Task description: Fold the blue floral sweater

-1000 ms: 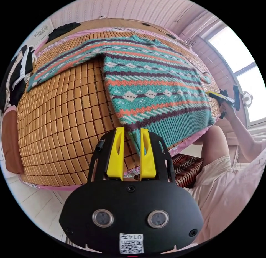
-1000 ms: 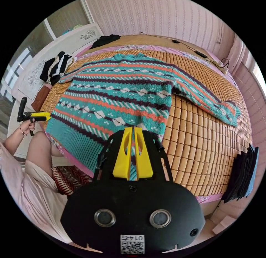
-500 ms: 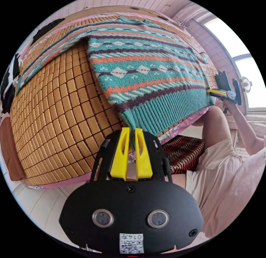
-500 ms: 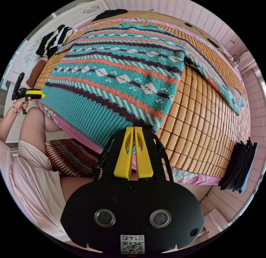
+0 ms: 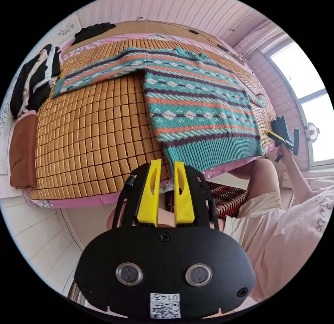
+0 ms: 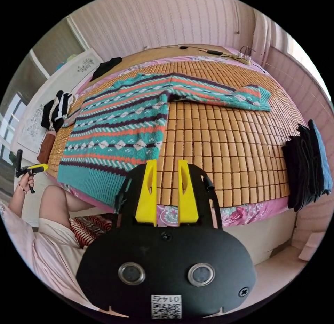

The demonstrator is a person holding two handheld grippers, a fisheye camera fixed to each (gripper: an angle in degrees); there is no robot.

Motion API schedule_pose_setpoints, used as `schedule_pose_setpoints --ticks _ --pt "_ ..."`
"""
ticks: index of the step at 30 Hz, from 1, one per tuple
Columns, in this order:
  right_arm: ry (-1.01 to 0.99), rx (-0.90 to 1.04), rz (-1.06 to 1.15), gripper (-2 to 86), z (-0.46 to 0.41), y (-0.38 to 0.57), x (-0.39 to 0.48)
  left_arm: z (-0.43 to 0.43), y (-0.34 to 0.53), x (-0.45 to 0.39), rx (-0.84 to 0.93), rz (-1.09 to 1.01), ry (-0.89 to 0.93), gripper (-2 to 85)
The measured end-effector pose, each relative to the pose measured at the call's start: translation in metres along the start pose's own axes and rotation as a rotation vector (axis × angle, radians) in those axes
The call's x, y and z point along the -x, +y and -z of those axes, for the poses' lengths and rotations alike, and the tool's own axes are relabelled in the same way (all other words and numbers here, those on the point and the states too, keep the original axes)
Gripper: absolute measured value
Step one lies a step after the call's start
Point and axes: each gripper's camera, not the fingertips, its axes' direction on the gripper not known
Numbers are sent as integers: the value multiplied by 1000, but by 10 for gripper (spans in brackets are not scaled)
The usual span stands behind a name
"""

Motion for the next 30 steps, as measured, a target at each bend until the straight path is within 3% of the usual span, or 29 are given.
schedule_pose_setpoints --ticks 3,8,15,21,27,30 --pt "37 -70 -124 106 14 -32 -61 -4 -22 -34 -51 -92 50 53" --pt "227 -66 -133 73 10 -109 -138 -49 -93 -127 -72 -343 98 55" --pt "229 -118 -372 109 0 -165 -240 -137 -203 -284 -75 -661 168 70" --pt "256 -112 -352 134 -11 -187 -281 -201 -260 -364 -82 -738 125 73" --pt "136 -112 -266 72 -15 -190 -288 -264 -278 -397 38 -755 -13 77" --pt "109 -185 -257 31 2 -180 -290 -271 -273 -403 8 -763 -56 73"
